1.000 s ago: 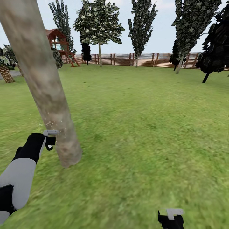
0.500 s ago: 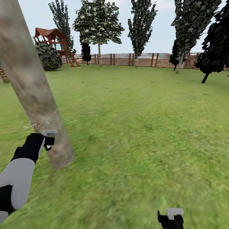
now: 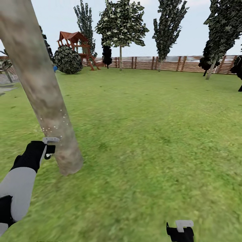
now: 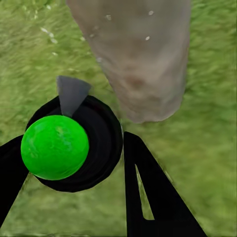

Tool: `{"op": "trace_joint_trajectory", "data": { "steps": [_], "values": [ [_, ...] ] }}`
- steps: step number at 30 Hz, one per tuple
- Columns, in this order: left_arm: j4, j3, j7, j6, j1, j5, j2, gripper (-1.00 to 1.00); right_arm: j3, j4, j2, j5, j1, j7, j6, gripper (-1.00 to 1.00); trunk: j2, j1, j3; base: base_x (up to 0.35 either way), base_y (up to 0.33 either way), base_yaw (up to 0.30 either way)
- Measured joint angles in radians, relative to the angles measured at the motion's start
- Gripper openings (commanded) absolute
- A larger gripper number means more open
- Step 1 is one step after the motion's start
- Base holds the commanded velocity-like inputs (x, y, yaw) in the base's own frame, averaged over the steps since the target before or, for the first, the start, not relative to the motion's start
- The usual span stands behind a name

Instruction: In the garden, pick up the pesticide atomizer on the floor and spray pesticide onto both trees until each tree trunk is fully covered.

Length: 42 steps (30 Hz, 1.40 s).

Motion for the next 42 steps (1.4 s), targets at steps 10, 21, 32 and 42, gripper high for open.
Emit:
{"op": "trace_joint_trajectory", "data": {
  "steps": [10,21,32,42],
  "values": [
    [0.0,0.003,0.03,0.0,0.0,0.002,-0.001,-1.0,0.0,-0.002,0.0,0.0,0.0,0.0,0.0,1.0,0.0,0.0,0.0,0.209,-0.218,0.061],
    [0.0,0.004,0.031,0.0,0.002,0.001,0.002,-1.0,0.0,-0.001,0.0,0.0,0.0,0.0,0.0,1.0,0.0,0.0,0.0,0.154,-0.235,0.107],
    [0.004,-0.001,0.032,-0.004,0.066,0.012,0.047,-1.0,0.0,-0.001,0.0,0.0,0.0,0.0,0.0,1.0,0.0,0.0,0.0,0.083,-0.268,0.276],
    [0.013,0.001,0.036,-0.01,0.096,0.006,0.052,-1.0,0.0,-0.002,0.0,0.0,0.0,0.0,0.0,1.0,0.0,0.0,0.0,0.17,-0.239,0.112]
  ]
}}
